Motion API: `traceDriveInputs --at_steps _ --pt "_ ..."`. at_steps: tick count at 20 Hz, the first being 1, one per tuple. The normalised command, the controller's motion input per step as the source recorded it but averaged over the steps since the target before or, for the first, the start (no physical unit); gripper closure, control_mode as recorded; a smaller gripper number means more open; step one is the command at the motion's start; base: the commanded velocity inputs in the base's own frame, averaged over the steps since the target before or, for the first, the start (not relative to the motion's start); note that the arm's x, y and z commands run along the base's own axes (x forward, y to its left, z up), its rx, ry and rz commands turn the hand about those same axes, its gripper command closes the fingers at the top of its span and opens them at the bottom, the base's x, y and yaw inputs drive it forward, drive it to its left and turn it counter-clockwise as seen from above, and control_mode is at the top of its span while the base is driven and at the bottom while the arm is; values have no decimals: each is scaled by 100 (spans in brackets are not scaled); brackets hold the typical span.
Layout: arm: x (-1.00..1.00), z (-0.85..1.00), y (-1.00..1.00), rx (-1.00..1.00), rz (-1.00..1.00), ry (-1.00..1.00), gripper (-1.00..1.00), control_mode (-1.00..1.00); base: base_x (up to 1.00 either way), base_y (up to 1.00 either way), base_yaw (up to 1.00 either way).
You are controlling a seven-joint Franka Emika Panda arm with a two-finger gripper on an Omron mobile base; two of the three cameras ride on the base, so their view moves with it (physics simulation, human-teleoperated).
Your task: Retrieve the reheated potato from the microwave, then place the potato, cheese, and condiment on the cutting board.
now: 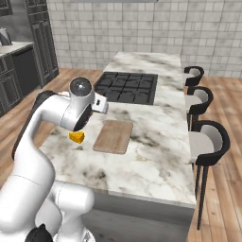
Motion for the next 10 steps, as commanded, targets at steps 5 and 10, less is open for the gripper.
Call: traceDriveInputs --at_steps 5,10 --pt "60 -20 -12 -4 9 14 100 -100 0 0 0" --pt "57 -18 -3 -11 7 19 100 -100 0 0 0"
